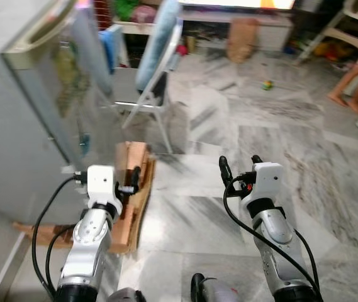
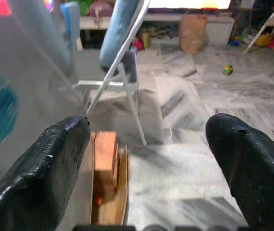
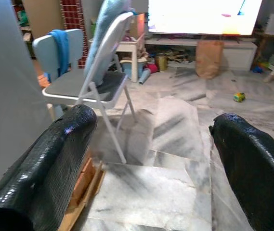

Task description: Restocking fridge

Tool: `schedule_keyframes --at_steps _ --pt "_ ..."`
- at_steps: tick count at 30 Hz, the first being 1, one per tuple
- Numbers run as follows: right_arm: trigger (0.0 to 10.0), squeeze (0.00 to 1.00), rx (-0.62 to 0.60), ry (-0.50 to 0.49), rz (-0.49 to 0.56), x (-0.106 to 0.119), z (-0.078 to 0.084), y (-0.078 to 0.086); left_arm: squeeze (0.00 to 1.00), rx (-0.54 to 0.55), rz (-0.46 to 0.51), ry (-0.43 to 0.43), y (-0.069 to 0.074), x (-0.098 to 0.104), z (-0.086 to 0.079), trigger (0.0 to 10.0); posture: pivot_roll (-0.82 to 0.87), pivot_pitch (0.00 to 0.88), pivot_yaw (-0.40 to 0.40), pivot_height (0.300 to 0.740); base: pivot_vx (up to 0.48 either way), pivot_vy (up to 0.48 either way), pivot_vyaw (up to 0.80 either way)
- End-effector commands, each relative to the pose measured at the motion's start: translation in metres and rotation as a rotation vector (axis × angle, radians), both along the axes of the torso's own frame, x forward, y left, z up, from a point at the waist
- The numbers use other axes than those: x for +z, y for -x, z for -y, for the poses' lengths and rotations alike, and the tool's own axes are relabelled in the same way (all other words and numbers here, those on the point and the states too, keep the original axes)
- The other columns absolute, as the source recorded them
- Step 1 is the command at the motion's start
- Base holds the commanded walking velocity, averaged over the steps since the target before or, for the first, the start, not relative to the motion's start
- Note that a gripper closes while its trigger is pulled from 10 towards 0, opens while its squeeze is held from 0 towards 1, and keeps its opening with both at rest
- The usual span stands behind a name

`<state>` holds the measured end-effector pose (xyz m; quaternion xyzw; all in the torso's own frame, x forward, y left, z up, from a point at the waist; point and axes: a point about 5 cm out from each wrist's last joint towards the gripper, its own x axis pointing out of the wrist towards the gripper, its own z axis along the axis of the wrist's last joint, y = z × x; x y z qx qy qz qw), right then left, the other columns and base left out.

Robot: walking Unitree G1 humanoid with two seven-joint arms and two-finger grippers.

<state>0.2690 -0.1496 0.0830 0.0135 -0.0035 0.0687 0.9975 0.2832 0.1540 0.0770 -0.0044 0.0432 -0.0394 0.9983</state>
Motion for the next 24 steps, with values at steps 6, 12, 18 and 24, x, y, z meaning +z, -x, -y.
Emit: schedule_keyframes --at_steps 6,12,18,24 --pt "10.0 0.00 -0.001 0.022 0.005 0.002 0.007 0.003 0.00 0.032 -0.010 -0.010 -0.002 -0.004 -0.006 10.0 0.02 0.096 0.015 0.740 0.000 0.340 0.00" --pt "10.0 0.00 0.003 0.024 0.002 0.002 0.005 0.005 0.00 0.019 0.003 -0.039 0.004 -0.007 0.002 10.0 0.02 0.101 0.009 0.740 0.000 0.480 0.00" --pt "10.0 0.00 0.009 0.028 0.000 0.002 0.005 0.005 0.00 0.002 0.015 -0.025 0.008 -0.007 0.007 10.0 0.03 0.101 0.006 0.740 0.000 0.399 0.00" --pt "10.0 0.00 0.008 0.030 0.001 0.002 0.005 0.004 0.00 -0.028 0.035 0.000 0.008 -0.007 0.009 10.0 0.02 0.097 0.002 0.740 0.000 0.000 0.00"
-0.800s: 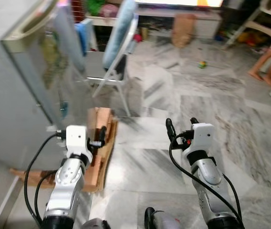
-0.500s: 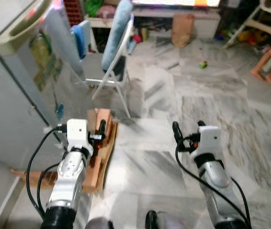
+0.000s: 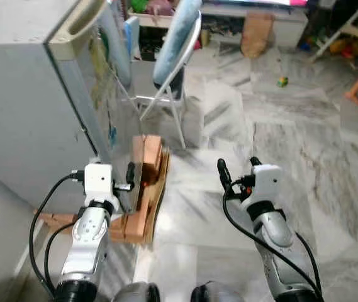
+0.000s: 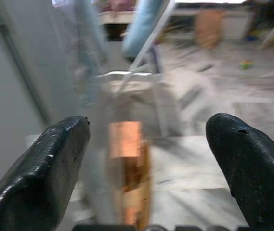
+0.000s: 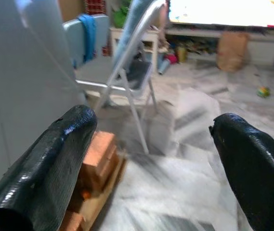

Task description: Restocking fridge

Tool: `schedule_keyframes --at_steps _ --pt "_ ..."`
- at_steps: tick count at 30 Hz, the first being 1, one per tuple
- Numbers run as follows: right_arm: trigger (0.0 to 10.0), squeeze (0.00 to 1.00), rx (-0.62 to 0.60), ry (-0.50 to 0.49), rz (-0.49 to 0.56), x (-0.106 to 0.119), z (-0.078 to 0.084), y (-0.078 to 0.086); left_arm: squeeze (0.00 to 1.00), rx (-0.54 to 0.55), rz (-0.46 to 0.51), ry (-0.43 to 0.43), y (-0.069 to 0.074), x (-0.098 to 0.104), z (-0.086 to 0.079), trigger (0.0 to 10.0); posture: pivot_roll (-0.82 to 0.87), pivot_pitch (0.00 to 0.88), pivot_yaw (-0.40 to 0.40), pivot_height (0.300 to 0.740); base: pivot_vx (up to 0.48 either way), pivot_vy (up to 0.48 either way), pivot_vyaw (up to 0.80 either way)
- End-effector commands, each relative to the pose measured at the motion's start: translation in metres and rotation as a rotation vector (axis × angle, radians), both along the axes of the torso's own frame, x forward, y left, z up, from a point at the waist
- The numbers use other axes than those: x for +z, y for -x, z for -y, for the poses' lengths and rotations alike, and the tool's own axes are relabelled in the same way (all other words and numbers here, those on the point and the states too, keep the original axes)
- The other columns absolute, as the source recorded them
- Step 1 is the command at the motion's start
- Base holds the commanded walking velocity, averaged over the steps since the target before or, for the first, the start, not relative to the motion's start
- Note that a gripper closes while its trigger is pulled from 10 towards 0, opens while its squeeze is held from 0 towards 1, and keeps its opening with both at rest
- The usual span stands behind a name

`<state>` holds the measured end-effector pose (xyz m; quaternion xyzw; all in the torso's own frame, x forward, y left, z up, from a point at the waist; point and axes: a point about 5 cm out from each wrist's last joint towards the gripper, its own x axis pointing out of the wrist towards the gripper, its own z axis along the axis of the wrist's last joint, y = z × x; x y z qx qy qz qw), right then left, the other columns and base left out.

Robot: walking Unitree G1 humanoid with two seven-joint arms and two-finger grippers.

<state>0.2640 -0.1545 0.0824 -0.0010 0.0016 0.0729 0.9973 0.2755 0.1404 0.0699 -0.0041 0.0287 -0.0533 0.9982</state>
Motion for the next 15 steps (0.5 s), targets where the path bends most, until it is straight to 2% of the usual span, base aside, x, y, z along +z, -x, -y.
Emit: schedule_keyframes --at_steps 1,7,13,15 --pt "10.0 0.00 0.000 0.000 0.009 0.003 0.000 -0.001 0.00 -0.004 0.012 0.007 -0.001 0.001 -0.003 10.0 0.02 0.097 0.001 0.740 0.000 0.000 0.00" --pt "10.0 0.00 -0.008 0.006 0.005 0.002 0.004 0.003 0.00 0.020 0.032 0.034 -0.006 0.004 0.000 10.0 0.02 0.097 -0.011 0.740 0.000 0.000 0.00" --pt "10.0 0.00 -0.031 0.029 0.008 0.004 0.015 0.013 0.00 0.039 0.066 0.043 -0.007 0.011 -0.002 10.0 0.01 0.099 -0.010 0.740 0.000 0.000 -0.66" --pt "10.0 0.00 -0.043 0.038 0.019 0.007 0.020 0.017 0.00 0.051 0.080 0.048 -0.001 0.016 -0.008 10.0 0.00 0.101 -0.002 0.740 0.000 0.000 0.00"
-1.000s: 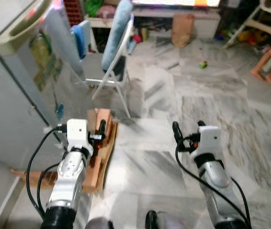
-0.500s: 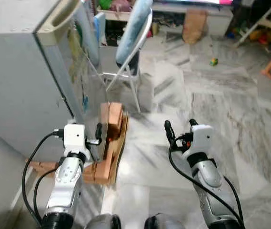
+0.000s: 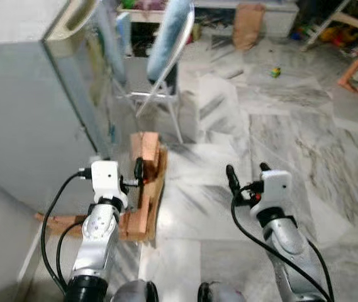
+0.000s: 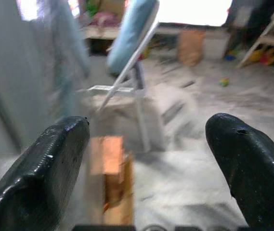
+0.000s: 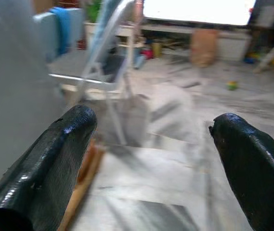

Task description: Restocking fridge

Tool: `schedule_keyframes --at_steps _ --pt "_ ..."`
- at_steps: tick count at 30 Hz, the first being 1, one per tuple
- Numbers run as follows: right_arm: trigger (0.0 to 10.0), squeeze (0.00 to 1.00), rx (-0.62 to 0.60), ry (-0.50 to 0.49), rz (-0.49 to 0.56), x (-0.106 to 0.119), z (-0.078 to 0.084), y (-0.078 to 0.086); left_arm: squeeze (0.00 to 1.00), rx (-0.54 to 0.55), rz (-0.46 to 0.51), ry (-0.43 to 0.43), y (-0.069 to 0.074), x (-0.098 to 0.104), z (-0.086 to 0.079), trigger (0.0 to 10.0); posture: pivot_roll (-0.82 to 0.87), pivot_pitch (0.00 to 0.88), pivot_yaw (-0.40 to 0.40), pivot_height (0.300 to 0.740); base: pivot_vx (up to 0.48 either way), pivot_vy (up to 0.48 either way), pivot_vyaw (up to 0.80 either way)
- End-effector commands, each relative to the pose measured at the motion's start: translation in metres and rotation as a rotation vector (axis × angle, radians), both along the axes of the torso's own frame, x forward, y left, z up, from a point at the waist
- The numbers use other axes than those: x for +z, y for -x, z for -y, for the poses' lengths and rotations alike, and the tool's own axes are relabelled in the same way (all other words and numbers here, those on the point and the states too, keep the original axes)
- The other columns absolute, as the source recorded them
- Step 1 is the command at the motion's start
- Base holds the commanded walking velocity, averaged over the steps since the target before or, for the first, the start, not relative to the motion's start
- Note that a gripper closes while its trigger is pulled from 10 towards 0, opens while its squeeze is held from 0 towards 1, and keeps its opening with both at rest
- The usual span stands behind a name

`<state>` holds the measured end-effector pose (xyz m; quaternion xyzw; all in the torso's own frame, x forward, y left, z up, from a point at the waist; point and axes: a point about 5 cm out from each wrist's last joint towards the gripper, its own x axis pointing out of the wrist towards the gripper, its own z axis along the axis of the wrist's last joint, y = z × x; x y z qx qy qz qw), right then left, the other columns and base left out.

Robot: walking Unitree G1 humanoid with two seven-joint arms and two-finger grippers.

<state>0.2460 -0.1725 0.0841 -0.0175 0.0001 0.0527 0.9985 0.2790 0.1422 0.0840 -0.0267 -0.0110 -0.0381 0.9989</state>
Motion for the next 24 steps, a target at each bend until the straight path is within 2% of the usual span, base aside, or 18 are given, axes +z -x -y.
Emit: schedule_keyframes --at_steps 1,2,3,7,9,13,16,18,19,23,24 --pt "10.0 0.00 -0.012 0.019 0.023 0.007 0.005 0.002 0.00 0.023 0.008 0.002 0.011 0.004 -0.011 10.0 0.00 0.102 0.004 0.740 0.000 0.000 0.00" --pt "10.0 0.00 -0.019 0.035 0.032 0.010 0.008 0.007 0.00 0.026 0.010 0.005 0.022 0.005 -0.016 10.0 0.01 0.104 0.006 0.740 0.000 0.000 0.00" --pt "10.0 0.00 -0.019 0.035 0.032 0.010 0.008 0.007 0.00 0.026 0.010 0.005 0.022 0.005 -0.016 10.0 0.01 0.104 0.006 0.740 0.000 0.000 0.00" --pt "10.0 0.00 -0.030 0.057 0.019 0.008 0.015 0.019 0.00 0.051 -0.032 -0.028 0.045 -0.003 -0.027 10.0 0.01 0.109 0.012 0.740 0.000 0.000 0.00" --pt "10.0 0.00 -0.031 0.064 0.008 0.006 0.017 0.024 0.00 0.055 -0.043 -0.029 0.052 -0.007 -0.031 10.0 0.01 0.109 0.012 0.740 0.000 0.000 0.00" --pt "10.0 0.00 -0.030 0.069 -0.003 0.005 0.018 0.027 0.00 0.066 -0.046 -0.024 0.053 -0.006 -0.032 10.0 0.01 0.107 0.007 0.740 0.000 0.000 0.00" --pt "10.0 0.00 -0.022 0.068 -0.001 0.007 0.015 0.025 0.00 0.057 -0.015 -0.010 0.047 0.003 -0.026 10.0 0.01 0.104 0.004 0.740 0.000 0.000 0.00" --pt "10.0 0.00 -0.010 0.062 0.005 0.009 0.012 0.022 0.00 0.053 -0.019 -0.005 0.038 0.002 -0.022 10.0 0.01 0.103 0.002 0.740 0.000 0.000 0.00" --pt "10.0 0.00 -0.010 0.062 0.005 0.009 0.012 0.022 0.00 0.053 -0.019 -0.005 0.038 0.002 -0.022 10.0 0.01 0.103 0.002 0.740 0.000 0.000 0.00" --pt "10.0 0.00 0.008 0.060 0.018 0.013 0.008 0.019 0.00 0.052 -0.029 -0.034 0.018 -0.002 -0.025 10.0 -0.01 0.110 -0.001 0.740 0.000 0.000 0.00" --pt "10.0 0.00 0.018 0.063 0.019 0.015 0.007 0.019 0.00 0.056 -0.028 -0.049 0.008 -0.003 -0.030 10.0 -0.02 0.114 -0.002 0.740 0.000 0.000 0.00"
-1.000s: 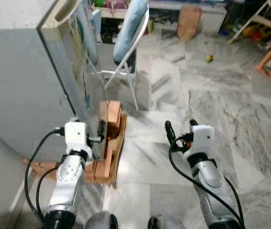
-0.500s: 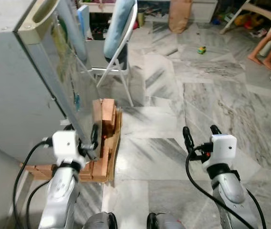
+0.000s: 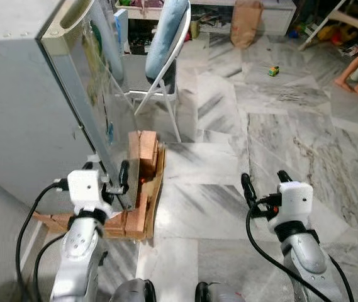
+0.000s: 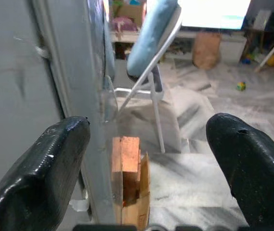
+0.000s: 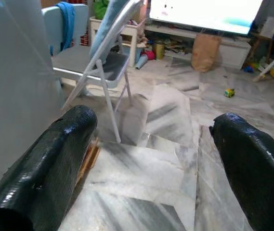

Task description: Restocking fridge

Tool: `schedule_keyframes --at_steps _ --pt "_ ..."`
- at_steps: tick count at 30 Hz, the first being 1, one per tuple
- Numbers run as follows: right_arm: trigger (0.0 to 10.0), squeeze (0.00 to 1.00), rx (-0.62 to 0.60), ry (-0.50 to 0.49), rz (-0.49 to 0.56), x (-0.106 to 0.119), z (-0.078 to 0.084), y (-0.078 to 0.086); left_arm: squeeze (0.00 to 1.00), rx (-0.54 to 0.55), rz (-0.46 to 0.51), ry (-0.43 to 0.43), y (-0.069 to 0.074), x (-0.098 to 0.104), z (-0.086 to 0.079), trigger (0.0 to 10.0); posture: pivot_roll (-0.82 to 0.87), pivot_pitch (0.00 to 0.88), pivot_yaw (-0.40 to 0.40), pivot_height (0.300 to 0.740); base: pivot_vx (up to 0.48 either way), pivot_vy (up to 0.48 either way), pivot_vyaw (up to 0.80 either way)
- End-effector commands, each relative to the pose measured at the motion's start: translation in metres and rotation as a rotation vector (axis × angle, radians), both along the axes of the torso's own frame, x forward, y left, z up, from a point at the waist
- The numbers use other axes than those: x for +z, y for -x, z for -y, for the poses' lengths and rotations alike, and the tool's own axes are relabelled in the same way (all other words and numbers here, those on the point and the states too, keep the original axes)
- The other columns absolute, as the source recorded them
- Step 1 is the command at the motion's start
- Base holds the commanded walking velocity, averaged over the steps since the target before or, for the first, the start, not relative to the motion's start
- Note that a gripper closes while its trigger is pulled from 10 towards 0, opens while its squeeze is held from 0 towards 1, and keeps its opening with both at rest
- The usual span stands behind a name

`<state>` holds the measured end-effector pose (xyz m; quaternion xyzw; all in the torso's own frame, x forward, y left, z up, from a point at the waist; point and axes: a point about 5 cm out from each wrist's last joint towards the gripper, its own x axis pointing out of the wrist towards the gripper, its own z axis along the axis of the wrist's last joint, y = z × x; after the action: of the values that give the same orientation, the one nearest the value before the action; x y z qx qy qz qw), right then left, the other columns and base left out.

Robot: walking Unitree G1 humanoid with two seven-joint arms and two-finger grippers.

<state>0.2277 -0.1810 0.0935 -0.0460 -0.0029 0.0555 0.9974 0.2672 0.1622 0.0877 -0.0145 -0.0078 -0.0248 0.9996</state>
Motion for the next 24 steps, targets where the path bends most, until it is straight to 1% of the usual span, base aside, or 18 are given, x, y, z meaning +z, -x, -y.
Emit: schedule_keyframes --at_steps 1,4,6,7,9,11,12,15,16,20,24 --pt "10.0 0.00 0.019 0.011 0.012 0.006 -0.002 0.002 0.00 0.034 -0.024 -0.026 -0.008 -0.007 -0.013 10.0 -0.03 0.118 -0.003 0.740 0.000 0.000 0.00" --pt "10.0 0.00 0.038 0.019 0.014 0.008 -0.003 0.003 0.00 0.051 -0.020 -0.025 -0.022 -0.004 -0.020 10.0 -0.05 0.131 -0.007 0.740 0.000 0.000 0.00" --pt "10.0 0.00 0.049 0.029 0.022 0.013 -0.002 0.005 0.00 0.062 -0.007 -0.028 -0.039 0.003 -0.021 10.0 -0.06 0.149 -0.009 0.740 0.000 0.000 0.00" --pt "10.0 0.00 0.049 0.029 0.022 0.013 -0.002 0.005 0.00 0.062 -0.007 -0.028 -0.039 0.003 -0.021 10.0 -0.06 0.149 -0.009 0.740 0.000 0.000 0.00" --pt "10.0 0.00 0.052 0.032 0.023 0.017 0.000 0.009 0.00 0.090 -0.013 -0.049 -0.054 0.005 -0.022 10.0 -0.08 0.167 -0.007 0.740 0.000 0.000 0.00" --pt "10.0 0.00 0.056 0.038 0.020 0.018 0.000 0.011 0.00 0.089 -0.018 -0.049 -0.059 0.005 -0.021 10.0 -0.10 0.174 -0.005 0.740 0.000 0.000 0.00" --pt "10.0 0.00 0.056 0.038 0.020 0.018 0.000 0.011 0.00 0.089 -0.018 -0.049 -0.059 0.005 -0.021 10.0 -0.10 0.174 -0.005 0.740 0.000 0.000 0.00" --pt "10.0 0.00 0.069 0.059 0.017 0.018 0.001 0.017 0.00 0.101 -0.016 -0.059 -0.065 0.007 -0.022 10.0 -0.11 0.184 -0.002 0.740 0.000 0.000 0.00" --pt "10.0 0.00 0.068 0.070 0.009 0.019 0.003 0.021 0.00 0.117 -0.009 -0.066 -0.071 0.009 -0.025 10.0 -0.12 0.187 -0.001 0.740 0.000 0.000 0.00" --pt "10.0 0.00 0.062 0.071 0.004 0.020 0.004 0.024 0.00 0.144 -0.008 -0.066 -0.075 0.011 -0.031 10.0 -0.12 0.189 0.000 0.740 0.000 0.000 0.00" --pt "10.0 0.00 0.066 0.069 -0.002 0.020 0.003 0.024 0.00 0.171 0.011 -0.085 -0.082 0.016 -0.038 10.0 -0.12 0.190 0.001 0.740 0.000 0.000 0.00"
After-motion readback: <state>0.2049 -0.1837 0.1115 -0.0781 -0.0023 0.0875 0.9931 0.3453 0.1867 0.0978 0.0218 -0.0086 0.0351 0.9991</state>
